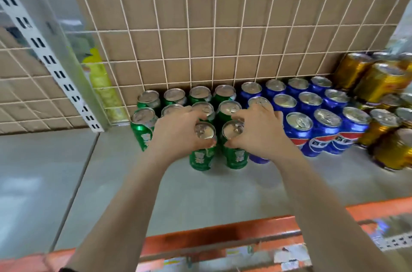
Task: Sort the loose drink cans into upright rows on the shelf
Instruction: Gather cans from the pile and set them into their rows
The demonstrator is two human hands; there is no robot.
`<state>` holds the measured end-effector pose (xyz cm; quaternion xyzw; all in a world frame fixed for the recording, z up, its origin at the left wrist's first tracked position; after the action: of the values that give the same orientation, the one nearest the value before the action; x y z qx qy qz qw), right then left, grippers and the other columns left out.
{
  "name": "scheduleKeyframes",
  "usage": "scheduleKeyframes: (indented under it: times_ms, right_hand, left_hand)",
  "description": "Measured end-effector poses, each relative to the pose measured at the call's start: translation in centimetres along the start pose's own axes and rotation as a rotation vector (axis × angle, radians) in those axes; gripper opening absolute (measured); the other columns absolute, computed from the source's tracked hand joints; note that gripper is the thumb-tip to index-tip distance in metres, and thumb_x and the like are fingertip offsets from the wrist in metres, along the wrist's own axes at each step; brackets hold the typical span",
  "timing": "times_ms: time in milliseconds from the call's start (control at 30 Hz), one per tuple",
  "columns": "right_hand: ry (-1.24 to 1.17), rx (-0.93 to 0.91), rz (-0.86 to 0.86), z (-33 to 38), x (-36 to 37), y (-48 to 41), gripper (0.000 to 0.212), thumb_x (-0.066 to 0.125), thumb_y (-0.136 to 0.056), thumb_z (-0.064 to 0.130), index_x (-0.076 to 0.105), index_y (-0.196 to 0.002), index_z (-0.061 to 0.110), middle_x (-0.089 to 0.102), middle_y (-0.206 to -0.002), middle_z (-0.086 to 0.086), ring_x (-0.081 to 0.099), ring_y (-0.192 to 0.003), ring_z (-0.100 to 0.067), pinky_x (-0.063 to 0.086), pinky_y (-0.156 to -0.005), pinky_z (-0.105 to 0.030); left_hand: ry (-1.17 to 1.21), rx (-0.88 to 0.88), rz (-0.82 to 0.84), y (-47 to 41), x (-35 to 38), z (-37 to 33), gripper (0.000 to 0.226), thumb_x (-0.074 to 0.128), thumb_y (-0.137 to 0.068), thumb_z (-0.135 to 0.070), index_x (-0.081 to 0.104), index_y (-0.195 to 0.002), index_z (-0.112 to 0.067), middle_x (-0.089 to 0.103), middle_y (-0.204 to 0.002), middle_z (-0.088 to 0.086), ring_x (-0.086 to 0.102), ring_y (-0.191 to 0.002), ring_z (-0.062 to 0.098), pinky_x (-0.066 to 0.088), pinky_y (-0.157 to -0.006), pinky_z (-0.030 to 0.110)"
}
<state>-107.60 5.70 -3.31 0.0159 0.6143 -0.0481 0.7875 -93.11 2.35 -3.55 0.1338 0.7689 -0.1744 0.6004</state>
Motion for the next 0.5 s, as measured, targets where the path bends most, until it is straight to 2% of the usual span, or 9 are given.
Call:
scheduleKeyframes:
  times_ms: [200, 367, 500]
  right_hand:
    - [-0.088, -0.06, 0.024, -1.4, 0.3, -1.1, 0.056, 0.074, -0.064, 0.047, 0.055, -0.116, 0.04, 0.038, -0.097, 0.002, 0.035, -0.112, -0.03, 0.023, -0.079, -0.038]
    - [-0.081, -0.077, 0.016, -1.8, 0.6, -0.8, 0.043, 0.069, -0.066, 0.051, 0.058, -0.104, 0.033, 0.041, -0.098, 0.0, 0.037, -0.111, -0.028, 0.024, -0.078, -0.038]
    - [-0.054, -0.072, 0.036, -1.7, 0.8, -0.7, 0.056, 0.067, -0.07, 0.051, 0.053, -0.12, 0.03, 0.047, -0.116, -0.006, 0.036, -0.119, -0.03, 0.028, -0.096, -0.047]
  left_hand:
    - [0.113, -0.085, 0.005, -0.1, 0.6, -0.7, 0.059, 0.07, -0.072, -0.052, 0.047, -0.123, -0.033, 0.057, -0.112, -0.007, 0.054, -0.103, 0.02, 0.046, -0.075, 0.033]
    - [0.147, -0.166, -0.019, 0.3, 1.4, -0.8, 0.054, 0.067, -0.075, -0.055, 0.051, -0.117, -0.026, 0.053, -0.108, 0.0, 0.052, -0.101, 0.024, 0.047, -0.075, 0.035]
    - [0.147, -0.18, 0.015, 0.4, 1.9, -0.8, 0.059, 0.064, -0.078, -0.056, 0.047, -0.125, -0.024, 0.048, -0.116, 0.004, 0.048, -0.108, 0.025, 0.047, -0.084, 0.039]
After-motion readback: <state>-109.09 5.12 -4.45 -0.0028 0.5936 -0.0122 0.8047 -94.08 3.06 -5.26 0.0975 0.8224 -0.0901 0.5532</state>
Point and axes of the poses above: each hand's wrist, its own y-axis away from the middle knuckle, its own x-axis out of the palm, z = x × y, the point moved 7 cm from there along -y, towards the middle knuckle
